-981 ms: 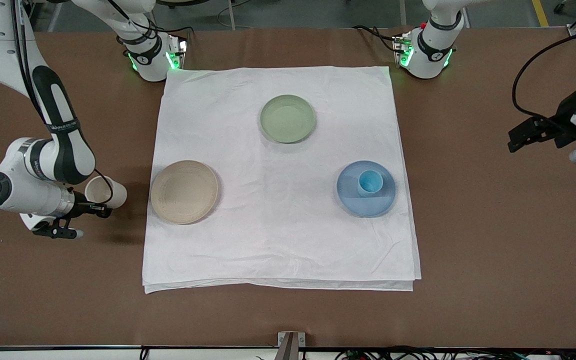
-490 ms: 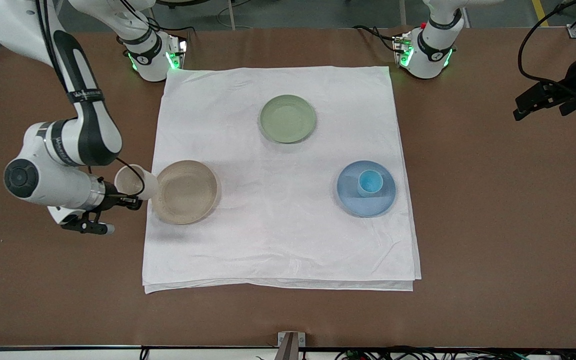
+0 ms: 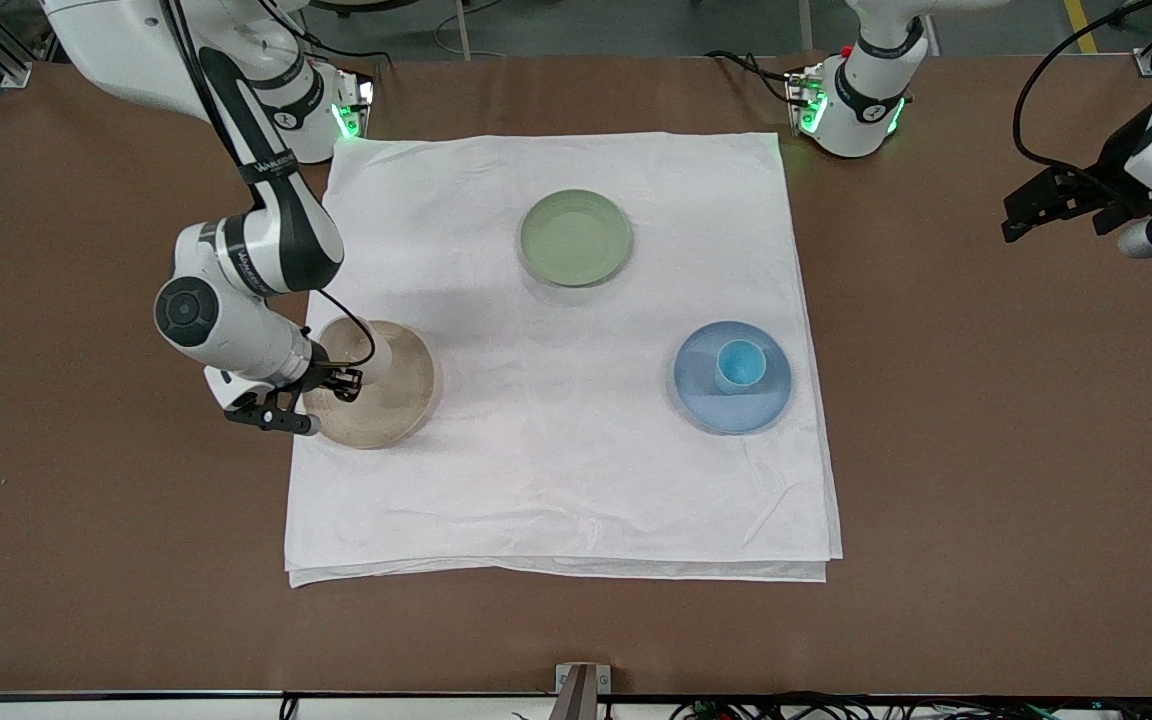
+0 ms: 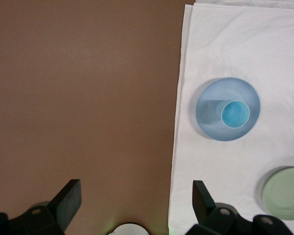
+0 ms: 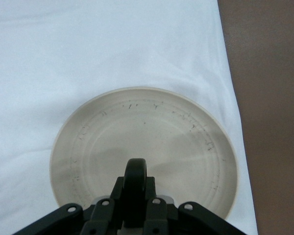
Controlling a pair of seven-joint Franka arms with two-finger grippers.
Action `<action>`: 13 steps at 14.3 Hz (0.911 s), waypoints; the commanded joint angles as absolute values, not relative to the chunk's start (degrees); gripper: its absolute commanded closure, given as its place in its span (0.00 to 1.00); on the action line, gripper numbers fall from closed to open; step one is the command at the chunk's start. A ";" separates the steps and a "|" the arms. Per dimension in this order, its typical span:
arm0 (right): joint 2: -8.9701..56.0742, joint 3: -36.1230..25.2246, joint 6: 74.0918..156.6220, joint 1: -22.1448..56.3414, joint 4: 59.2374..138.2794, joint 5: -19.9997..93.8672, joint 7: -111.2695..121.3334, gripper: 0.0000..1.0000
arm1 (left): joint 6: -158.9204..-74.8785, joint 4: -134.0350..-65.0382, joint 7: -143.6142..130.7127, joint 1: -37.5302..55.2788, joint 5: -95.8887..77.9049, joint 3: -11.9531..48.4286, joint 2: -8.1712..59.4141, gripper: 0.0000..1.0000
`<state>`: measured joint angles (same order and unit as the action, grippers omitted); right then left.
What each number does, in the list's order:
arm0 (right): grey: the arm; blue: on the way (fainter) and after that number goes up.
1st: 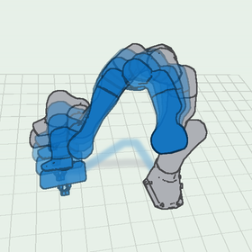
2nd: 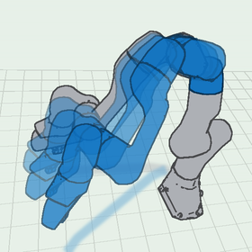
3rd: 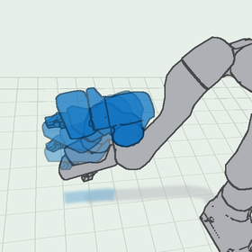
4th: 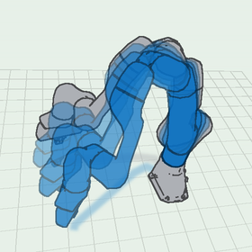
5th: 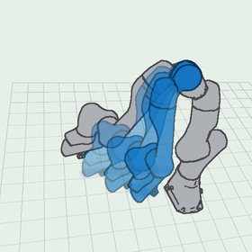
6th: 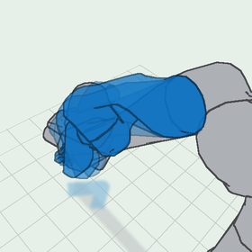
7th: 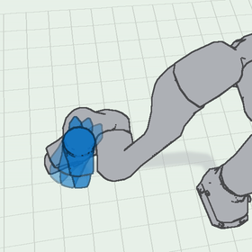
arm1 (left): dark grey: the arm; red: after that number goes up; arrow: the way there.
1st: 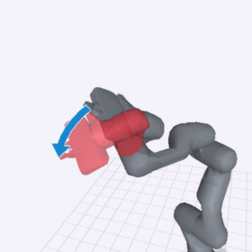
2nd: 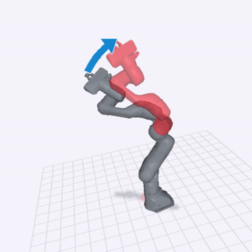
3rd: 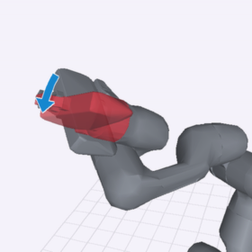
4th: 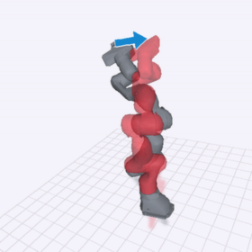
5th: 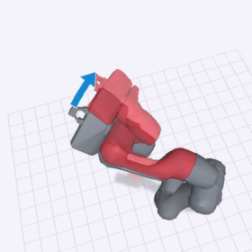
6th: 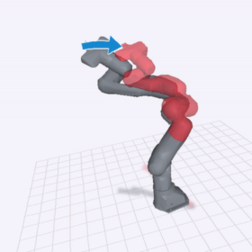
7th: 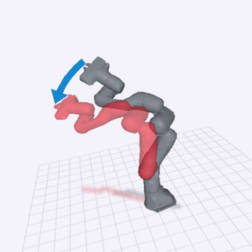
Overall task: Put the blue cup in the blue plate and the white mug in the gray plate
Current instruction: 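Lower the mug onto the beige plate and open the right gripper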
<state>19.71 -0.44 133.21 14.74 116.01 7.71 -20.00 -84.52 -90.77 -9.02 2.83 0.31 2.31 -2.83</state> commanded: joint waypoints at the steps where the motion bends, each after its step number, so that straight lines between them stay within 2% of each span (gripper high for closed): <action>1: 18.98 -1.14 135.70 15.21 117.86 8.35 -20.57 0.99 | -85.17 -90.97 -8.09 2.37 -0.53 2.11 -3.25 0.00; 6: 22.06 -1.23 137.99 15.29 117.69 7.12 -20.57 0.93 | -85.17 -90.88 -8.09 2.29 -0.53 2.02 -3.16 0.00; 7: 22.23 -1.14 138.25 15.29 117.69 7.12 -20.57 0.89 | -85.17 -90.88 -8.09 2.37 -0.53 2.02 -3.16 0.00; 8: 22.58 -1.14 138.16 15.47 117.51 7.21 -20.57 0.78 | -85.17 -90.88 -8.09 2.37 -0.53 2.02 -3.16 0.00; 9: 22.59 -1.14 138.16 15.56 117.42 7.12 -20.57 0.60 | -85.17 -90.88 -8.09 2.46 -0.53 2.02 -3.16 0.00; 10: 22.59 -1.14 137.99 15.47 117.07 7.12 -20.57 0.16 | -85.25 -90.88 -8.09 2.55 -0.53 2.02 -3.16 0.00; 11: 22.59 -1.23 137.55 15.21 116.90 7.12 -20.39 0.00 | -85.25 -90.88 -8.09 2.55 -0.53 2.02 -2.90 0.00; 13: 21.89 -1.49 134.67 14.59 115.41 7.21 -19.95 0.00 | -85.25 -90.88 -8.09 2.64 -0.53 2.02 -2.90 0.00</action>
